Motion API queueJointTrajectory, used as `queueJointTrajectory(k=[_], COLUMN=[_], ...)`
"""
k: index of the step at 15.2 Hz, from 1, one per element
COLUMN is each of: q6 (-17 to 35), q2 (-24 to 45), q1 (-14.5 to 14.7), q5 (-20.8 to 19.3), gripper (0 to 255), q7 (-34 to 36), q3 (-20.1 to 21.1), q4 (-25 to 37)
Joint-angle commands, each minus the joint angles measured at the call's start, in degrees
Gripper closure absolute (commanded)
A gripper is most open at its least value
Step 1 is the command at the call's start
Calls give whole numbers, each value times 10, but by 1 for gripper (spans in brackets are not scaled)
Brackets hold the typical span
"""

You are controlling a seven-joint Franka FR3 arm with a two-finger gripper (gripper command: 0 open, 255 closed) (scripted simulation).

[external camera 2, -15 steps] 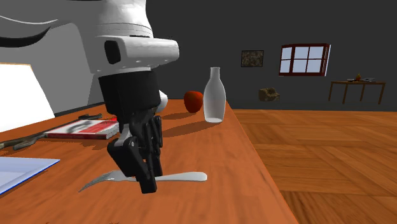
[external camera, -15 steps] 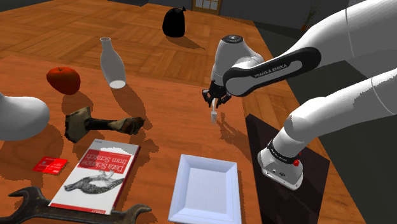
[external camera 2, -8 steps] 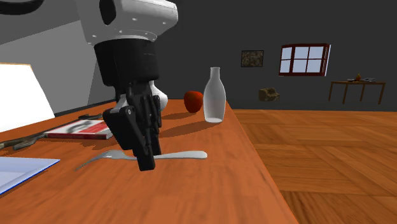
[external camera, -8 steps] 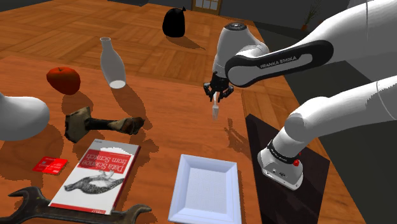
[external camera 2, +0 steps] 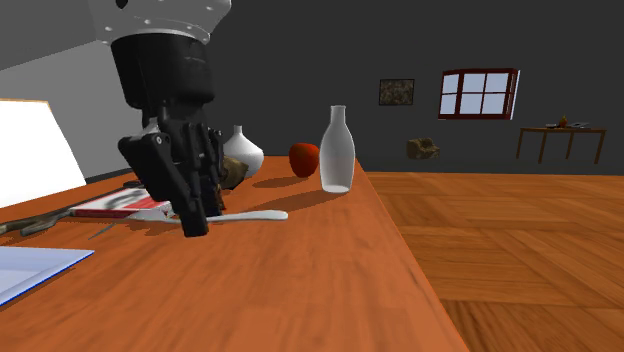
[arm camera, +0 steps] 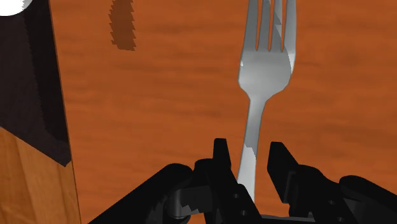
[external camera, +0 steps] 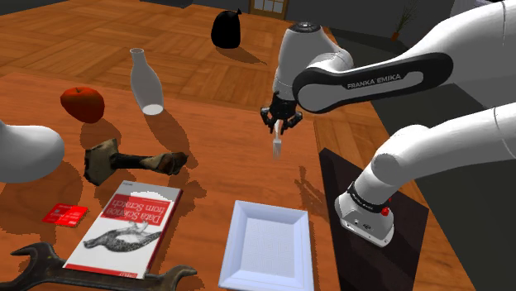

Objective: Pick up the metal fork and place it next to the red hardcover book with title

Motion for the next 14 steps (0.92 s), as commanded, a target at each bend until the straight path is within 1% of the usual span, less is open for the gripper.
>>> queueJointTrajectory(k=[1, 5, 8, 11, 14], q6=[-10, -24, -32, -38, -44], q2=[-4, 2, 15, 34, 59], q1=[16, 41, 53, 59, 57], q5=[13, 35, 47, 53, 53], gripper=[255, 255, 255, 255, 255], q7=[28, 89, 135, 182, 232], q3=[22, 71, 110, 152, 197], q4=[5, 27, 51, 80, 114])
